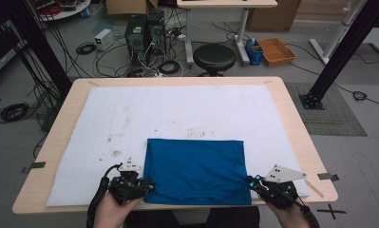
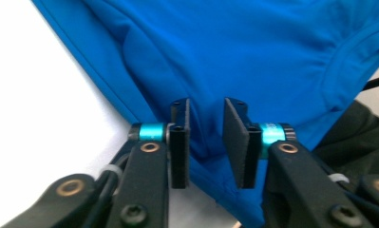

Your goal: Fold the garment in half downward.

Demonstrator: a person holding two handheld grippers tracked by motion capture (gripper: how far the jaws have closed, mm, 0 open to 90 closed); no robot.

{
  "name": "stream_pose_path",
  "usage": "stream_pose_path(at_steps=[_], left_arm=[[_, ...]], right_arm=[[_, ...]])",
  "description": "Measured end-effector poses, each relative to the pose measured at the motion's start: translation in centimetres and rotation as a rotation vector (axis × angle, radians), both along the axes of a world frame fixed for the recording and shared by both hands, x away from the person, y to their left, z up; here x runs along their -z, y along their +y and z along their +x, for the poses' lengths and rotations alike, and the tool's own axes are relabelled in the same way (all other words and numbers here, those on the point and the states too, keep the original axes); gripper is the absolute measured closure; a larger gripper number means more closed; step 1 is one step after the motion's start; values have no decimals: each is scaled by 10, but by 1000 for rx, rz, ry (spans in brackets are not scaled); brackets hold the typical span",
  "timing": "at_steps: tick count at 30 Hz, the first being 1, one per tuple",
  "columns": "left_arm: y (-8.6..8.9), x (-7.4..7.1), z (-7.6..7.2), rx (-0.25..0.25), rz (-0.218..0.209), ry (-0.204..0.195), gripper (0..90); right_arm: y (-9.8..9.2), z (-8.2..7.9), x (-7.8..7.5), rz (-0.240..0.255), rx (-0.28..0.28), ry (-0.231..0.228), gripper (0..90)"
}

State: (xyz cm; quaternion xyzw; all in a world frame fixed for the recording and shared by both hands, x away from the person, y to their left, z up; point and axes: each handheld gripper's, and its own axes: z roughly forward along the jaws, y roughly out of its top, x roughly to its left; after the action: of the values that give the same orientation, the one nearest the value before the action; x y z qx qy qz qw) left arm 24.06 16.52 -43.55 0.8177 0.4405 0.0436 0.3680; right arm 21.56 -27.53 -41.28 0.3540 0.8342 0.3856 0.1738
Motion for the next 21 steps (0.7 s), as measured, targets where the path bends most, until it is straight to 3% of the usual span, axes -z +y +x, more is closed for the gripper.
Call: stream_pose_path(at_steps=[2, 4, 11, 17, 21], left_arm=[[1, 0, 0, 6, -2, -6, 850], [2, -2, -1, 12, -14, -4, 870], [4, -11, -10, 42, -65, -1, 873], [7, -14, -16, 71, -58, 8, 873], [9, -12, -15, 62, -54, 9, 871]], right_arm=[[1, 0, 0, -4, -3, 0, 896], [1, 0, 0, -7, -7, -1, 896], [0, -2, -4, -9, -25, 10, 896], [0, -5, -4, -24, -44, 27, 896], [-1, -6, -4, -26, -51, 24, 896]])
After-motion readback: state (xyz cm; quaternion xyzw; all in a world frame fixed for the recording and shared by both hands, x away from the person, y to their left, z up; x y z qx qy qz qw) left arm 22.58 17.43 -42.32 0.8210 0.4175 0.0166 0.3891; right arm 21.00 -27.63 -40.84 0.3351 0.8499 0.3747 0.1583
